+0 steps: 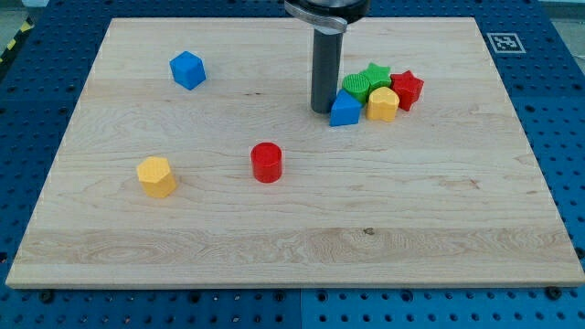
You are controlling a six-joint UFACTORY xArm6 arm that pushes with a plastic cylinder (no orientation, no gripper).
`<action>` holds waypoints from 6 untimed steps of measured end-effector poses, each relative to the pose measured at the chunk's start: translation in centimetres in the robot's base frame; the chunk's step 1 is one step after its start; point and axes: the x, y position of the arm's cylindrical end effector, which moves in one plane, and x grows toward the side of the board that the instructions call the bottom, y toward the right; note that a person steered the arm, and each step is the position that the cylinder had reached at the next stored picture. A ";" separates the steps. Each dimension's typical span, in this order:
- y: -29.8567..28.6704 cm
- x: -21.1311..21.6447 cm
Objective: Place your arm to the center of the board
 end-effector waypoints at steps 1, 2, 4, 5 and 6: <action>0.0 1.0; 0.0 1.3; -0.7 2.5; -2.6 3.5; -3.3 3.5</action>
